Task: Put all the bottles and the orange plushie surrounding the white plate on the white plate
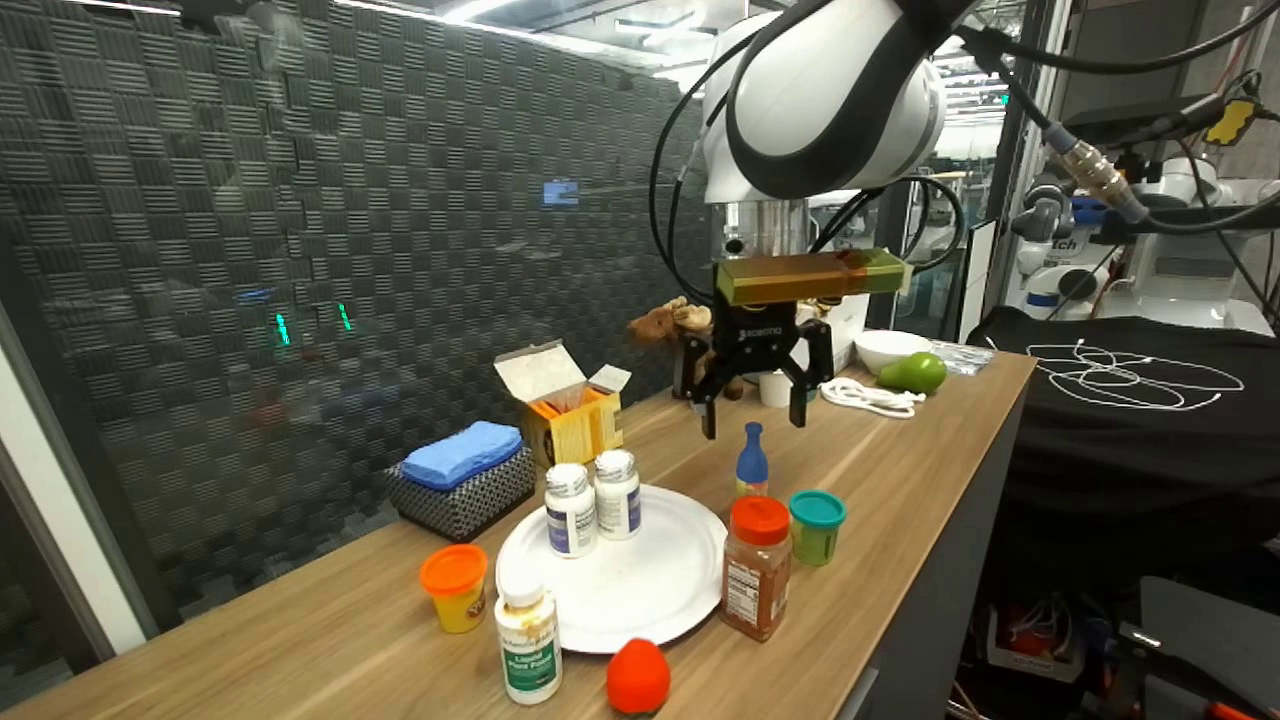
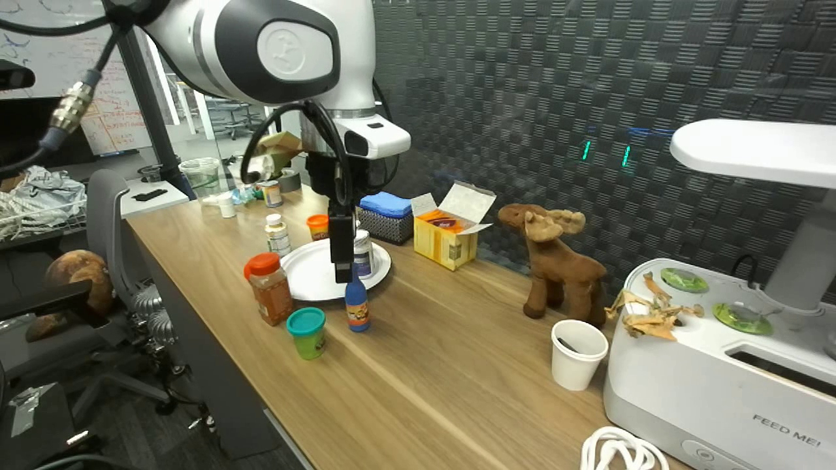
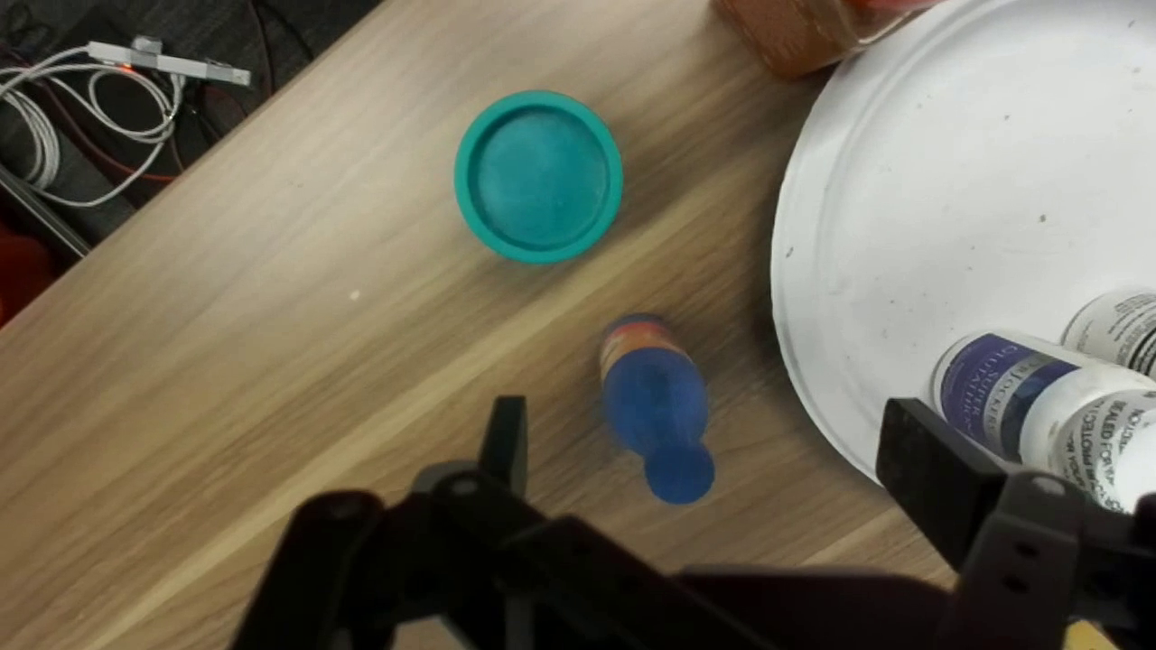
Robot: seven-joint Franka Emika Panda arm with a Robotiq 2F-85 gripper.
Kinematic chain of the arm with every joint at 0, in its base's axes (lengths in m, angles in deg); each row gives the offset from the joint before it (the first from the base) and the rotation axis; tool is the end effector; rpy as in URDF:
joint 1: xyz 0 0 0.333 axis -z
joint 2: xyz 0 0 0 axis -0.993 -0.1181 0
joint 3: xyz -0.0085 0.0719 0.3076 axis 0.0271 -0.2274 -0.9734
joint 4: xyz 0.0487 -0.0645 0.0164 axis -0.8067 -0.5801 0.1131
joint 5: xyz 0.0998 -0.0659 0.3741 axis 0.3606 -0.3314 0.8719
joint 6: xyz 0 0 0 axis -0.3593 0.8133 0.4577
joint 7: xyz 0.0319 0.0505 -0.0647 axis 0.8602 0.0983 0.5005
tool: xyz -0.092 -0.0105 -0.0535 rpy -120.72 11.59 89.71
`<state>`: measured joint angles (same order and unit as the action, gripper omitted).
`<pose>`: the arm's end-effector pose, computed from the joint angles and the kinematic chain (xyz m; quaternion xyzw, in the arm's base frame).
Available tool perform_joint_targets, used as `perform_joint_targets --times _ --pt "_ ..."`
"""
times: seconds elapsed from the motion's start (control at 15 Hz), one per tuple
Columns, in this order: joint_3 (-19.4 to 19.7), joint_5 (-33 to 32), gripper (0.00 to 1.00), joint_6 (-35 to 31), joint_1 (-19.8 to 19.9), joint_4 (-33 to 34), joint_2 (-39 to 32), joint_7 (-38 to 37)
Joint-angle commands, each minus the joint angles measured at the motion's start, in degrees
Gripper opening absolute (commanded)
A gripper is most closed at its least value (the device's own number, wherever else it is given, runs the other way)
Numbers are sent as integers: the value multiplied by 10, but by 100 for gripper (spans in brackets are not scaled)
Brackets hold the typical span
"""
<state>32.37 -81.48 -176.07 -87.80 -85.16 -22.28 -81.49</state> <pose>0.5455 0.0178 0.3113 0.9516 -0.3064 -0.0239 0.0053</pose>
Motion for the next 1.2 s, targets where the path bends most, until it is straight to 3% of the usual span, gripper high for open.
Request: perform_joint_targets --times 0.0,0.13,0.67,0.8,1.13 --pt "-7 4 100 -18 3 -14 9 -17" --pt "-7 2 74 -21 2 -15 6 -20" --pt "-7 -28 13 -46 -4 -5 -5 -36" --pt "-8 -36 6 -48 -6 -3 -5 -37" --pt "-15 -41 10 -45 -8 -5 3 -32"
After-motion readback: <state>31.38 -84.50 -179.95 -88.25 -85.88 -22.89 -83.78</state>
